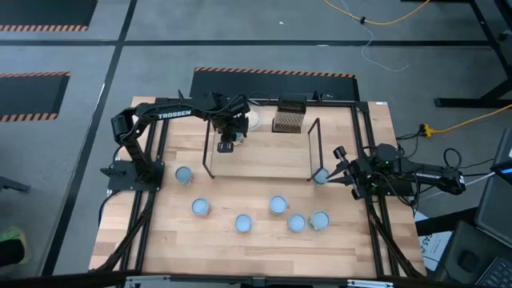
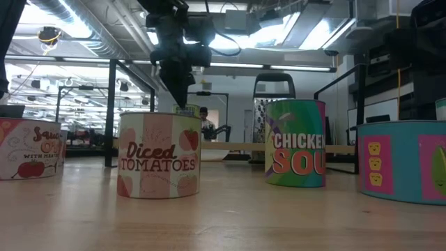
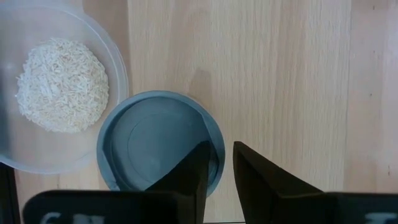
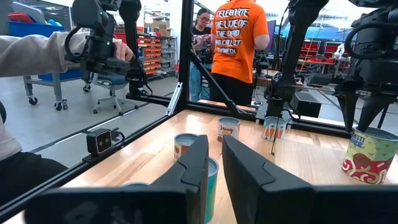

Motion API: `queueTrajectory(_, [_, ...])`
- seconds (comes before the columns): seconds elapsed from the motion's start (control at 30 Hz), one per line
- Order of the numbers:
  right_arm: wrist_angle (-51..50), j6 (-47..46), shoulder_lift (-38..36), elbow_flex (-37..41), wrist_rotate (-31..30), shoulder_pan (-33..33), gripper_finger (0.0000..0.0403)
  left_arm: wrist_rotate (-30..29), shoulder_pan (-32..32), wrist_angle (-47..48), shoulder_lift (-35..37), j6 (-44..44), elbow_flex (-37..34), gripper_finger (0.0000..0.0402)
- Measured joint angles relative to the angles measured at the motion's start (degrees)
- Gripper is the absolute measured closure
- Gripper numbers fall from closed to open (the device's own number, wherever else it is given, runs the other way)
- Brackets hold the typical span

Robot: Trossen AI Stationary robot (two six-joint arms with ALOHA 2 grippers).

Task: Pick and place cans onto a shelf
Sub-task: Put the canned spaghetti sauce on the shelf, then put the canned diced tomatoes on the shelf

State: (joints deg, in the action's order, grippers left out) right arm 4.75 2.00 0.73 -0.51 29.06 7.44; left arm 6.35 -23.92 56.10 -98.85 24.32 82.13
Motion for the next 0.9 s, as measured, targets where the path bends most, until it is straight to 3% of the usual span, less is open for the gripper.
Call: queueTrajectory(0.9, [0.0,0.0,-0.02,0.0,-0.01,-0.02,0.035,-0.37,0.37,2.56,0.55,-1.85,2.47,0.0333])
